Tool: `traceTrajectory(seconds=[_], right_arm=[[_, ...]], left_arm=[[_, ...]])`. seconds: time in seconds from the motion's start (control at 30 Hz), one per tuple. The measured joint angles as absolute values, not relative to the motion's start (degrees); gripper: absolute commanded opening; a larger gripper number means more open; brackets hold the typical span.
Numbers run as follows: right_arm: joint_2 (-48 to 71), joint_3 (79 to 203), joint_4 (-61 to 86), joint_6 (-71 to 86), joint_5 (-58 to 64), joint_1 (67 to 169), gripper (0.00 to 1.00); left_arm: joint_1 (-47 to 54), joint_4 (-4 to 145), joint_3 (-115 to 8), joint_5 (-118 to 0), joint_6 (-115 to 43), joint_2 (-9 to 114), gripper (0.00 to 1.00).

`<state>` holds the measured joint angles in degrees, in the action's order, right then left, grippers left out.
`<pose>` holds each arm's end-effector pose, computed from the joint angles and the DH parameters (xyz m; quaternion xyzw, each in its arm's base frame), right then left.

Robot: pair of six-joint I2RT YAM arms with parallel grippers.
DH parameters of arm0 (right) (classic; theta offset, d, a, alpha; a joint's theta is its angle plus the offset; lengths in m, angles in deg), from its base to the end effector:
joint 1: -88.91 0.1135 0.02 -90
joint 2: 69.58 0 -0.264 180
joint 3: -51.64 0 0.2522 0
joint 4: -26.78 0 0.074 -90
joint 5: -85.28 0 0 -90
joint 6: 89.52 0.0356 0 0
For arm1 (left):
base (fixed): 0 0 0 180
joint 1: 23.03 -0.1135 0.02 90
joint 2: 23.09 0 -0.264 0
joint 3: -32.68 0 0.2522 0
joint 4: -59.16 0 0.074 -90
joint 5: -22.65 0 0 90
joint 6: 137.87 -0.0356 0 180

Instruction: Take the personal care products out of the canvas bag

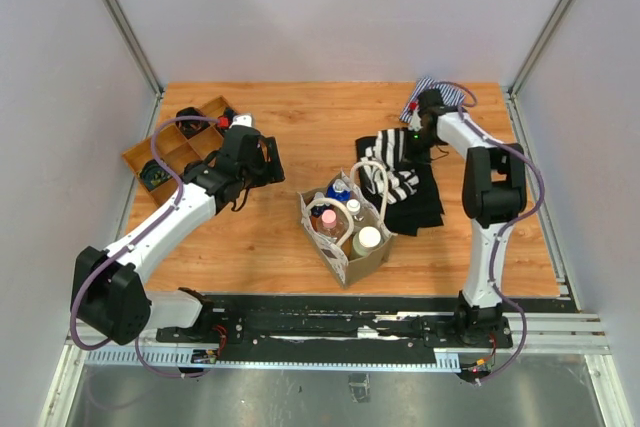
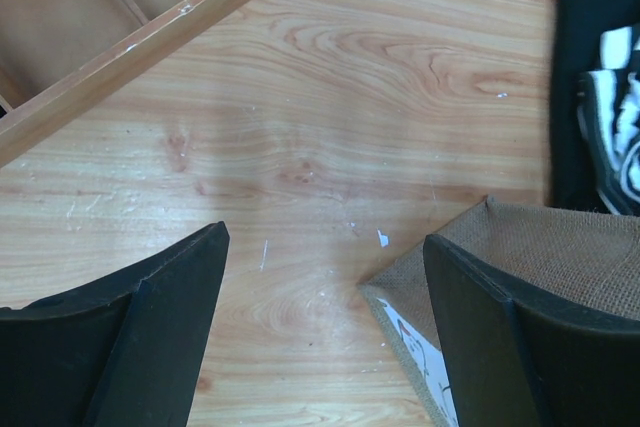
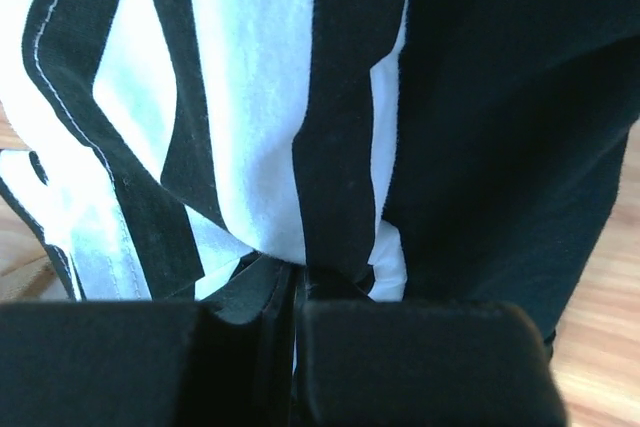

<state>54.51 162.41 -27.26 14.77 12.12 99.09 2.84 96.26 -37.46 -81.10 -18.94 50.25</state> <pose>0.4460 0.0906 0.1743 0.0061 0.9704 0.1815 0.1593 0.2547 -0.1141 0.2821 -0.0743 0.8992 -0.0956 0.4204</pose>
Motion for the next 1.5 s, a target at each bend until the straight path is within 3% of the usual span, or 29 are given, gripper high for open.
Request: traceTrajectory(seconds=[0.27,0.4,0.57,0.73,1.17,1.3,1.5], right_arm=[[46.3,149.9,-25.1,16.1,10.5,81.6,0.01],[41.4,145.3,-25.2,16.7,0.7,75.7,0.01],[32.5,140.3,-27.9,16.7,-11.3,77.5,0.01],[26.2,140.4,-28.0,16.3,-8.9,81.7,0.01],[32.8,133.2,-25.8,17.5,-4.1,79.1,0.01],[35.0,135.8,-27.3,18.5,-3.8,75.1,0.01],[42.3,145.6,-33.3,18.4,-13.0,73.8,0.01]], left_arm=[[2.8,96.2,-37.4,-81.0,-19.4,50.3,0.83],[2.8,96.2,-37.4,-80.5,-19.6,50.3,0.84],[2.8,96.2,-37.1,-80.3,-19.9,50.3,0.83],[2.8,96.2,-36.5,-80.2,-20.1,50.3,0.83],[2.8,96.2,-36.5,-78.4,-20.7,50.2,0.82],[2.8,96.2,-36.5,-78.1,-20.9,50.1,0.82],[2.8,96.2,-36.4,-78.2,-21.1,49.7,0.82]])
